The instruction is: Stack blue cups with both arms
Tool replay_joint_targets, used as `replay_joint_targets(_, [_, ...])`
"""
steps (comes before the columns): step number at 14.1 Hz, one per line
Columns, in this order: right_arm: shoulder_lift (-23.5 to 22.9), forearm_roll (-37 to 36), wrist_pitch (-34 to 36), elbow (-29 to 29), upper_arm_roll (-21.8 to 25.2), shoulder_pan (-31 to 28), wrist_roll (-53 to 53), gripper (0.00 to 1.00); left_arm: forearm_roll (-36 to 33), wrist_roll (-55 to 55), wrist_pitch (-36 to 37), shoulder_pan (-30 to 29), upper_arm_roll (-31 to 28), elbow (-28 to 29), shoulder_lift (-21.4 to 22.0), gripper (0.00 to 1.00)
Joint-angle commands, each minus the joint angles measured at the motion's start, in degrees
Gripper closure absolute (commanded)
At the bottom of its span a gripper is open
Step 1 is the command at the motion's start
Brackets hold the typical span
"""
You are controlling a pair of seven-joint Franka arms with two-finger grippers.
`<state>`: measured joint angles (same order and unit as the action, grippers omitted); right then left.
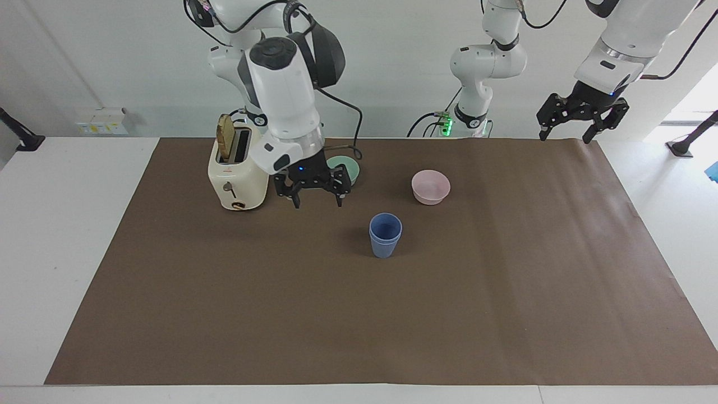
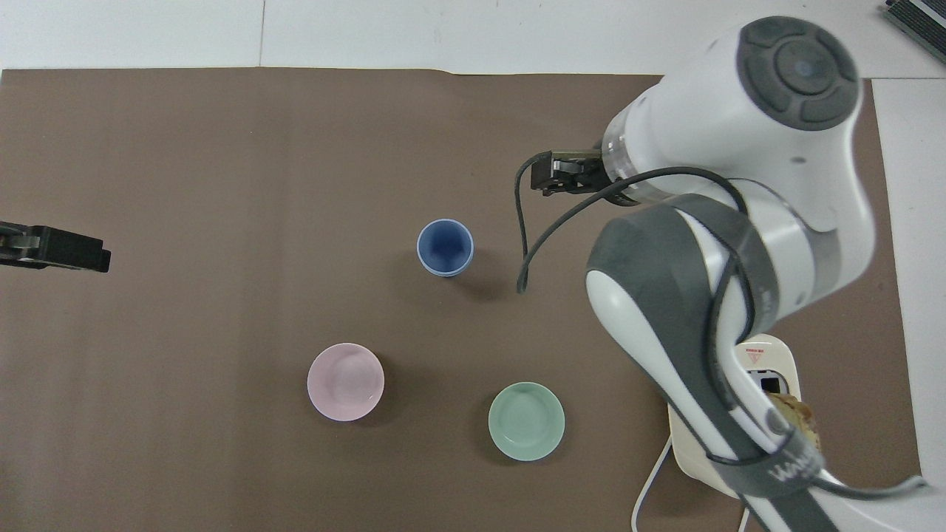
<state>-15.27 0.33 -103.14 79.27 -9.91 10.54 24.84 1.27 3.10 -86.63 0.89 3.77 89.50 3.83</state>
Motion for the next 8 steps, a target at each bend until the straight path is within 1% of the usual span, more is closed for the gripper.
replay_joint_targets(1, [3.0, -0.5, 2.1, 0.9, -0.7, -5.0, -5.6, 0.0, 0.8, 0.1, 0.7, -0.7, 0.4, 1.0, 0.9, 0.0])
replay_joint_targets(4, [5.7, -1.1, 4.3, 0.9, -0.5, -6.9, -7.7, 0.0, 0.8, -0.1, 0.2, -1.2, 0.4, 1.5, 1.1, 0.0])
replay_joint_targets(8, [9.4, -2.1, 8.8, 1.0, -0.2, -9.7, -11.2, 0.0, 0.5, 0.5, 0.9, -1.6, 0.4, 0.9, 0.0, 0.0])
